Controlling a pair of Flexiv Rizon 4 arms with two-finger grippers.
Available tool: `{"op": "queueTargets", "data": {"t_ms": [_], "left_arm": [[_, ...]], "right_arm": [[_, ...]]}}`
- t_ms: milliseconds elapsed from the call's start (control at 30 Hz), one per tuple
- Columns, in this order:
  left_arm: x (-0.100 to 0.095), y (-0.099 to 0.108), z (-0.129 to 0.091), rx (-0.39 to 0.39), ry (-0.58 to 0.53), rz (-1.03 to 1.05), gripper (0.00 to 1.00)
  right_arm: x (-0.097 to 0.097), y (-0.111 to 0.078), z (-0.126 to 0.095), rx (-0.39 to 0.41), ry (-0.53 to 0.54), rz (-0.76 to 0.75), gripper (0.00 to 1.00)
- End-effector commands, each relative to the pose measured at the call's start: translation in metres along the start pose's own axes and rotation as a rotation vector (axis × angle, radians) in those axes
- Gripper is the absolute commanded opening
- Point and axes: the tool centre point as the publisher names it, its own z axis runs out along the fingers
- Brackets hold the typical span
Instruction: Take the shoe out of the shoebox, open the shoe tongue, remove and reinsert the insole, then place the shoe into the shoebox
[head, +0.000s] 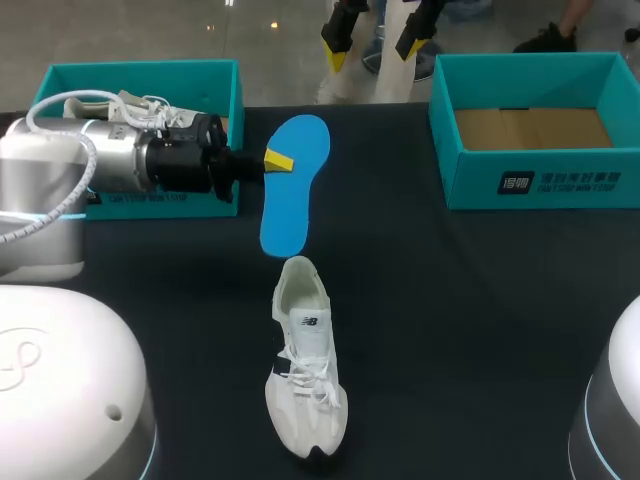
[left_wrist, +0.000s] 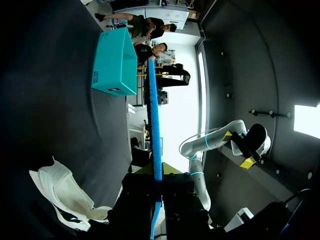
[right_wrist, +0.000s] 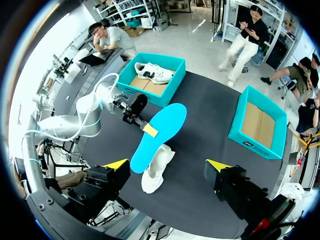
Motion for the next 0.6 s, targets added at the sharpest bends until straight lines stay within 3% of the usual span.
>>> {"op": "queueTargets", "data": {"t_ms": [33,300,433,500,600], "left_arm": [[0.001,0.001,0.000,0.001,-0.003,0.000,0.00],[0.001,0.001,0.000,0.001,-0.003,0.000,0.00],[0.026,-0.006,-0.002,-0.106,-0.049,0.381,0.00],[0.033,-0.002,-0.002,-0.182,0.008,0.526,0.00],[0.038,0.002,-0.009,-0.201,0.058,0.677,0.00]], "right_arm": [[0.000,0.001,0.000,0.002,0.000,0.001,1.00],[0.000,0.001,0.000,0.002,0.000,0.001,1.00],[0.000,0.001,0.000,0.002,0.000,0.001,1.00],[0.000,0.001,0.000,0.002,0.000,0.001,1.00],[0.000,0.001,0.000,0.002,0.000,0.001,1.00]]}}
